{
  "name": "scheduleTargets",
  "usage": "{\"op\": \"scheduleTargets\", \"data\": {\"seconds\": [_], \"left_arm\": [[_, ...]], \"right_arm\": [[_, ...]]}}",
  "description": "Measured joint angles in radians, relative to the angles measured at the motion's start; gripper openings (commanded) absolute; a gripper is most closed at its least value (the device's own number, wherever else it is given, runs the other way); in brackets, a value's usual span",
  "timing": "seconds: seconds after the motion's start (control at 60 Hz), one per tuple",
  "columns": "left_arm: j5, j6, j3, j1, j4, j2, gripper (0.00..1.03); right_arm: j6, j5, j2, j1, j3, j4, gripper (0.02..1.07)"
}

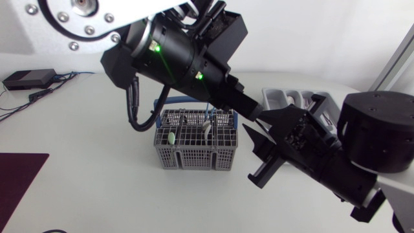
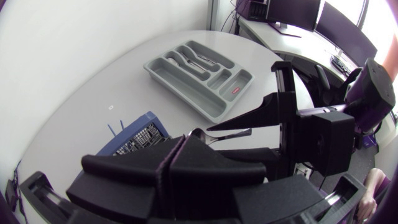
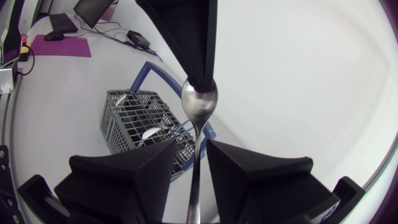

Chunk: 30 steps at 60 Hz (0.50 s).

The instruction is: Unload the cutlery basket into the drawer organizer.

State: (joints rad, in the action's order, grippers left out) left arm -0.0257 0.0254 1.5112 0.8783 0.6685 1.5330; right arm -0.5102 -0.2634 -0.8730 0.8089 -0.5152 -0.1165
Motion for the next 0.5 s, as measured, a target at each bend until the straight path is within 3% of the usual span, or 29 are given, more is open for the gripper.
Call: {"op": "scheduleTargets", "data": {"seconds": [0.083,0.5], "left_arm": [[0.000,0.000,0.000,0.000,0.000,0.000,0.19],[0.002,0.000,0.000,0.000,-0.001,0.000,0.19]], "right_arm": [[0.000,0.000,0.000,0.000,0.000,0.000,0.29],[0.000,0.000,-0.013,-0.014,-0.007,0.001,0.19]]}}
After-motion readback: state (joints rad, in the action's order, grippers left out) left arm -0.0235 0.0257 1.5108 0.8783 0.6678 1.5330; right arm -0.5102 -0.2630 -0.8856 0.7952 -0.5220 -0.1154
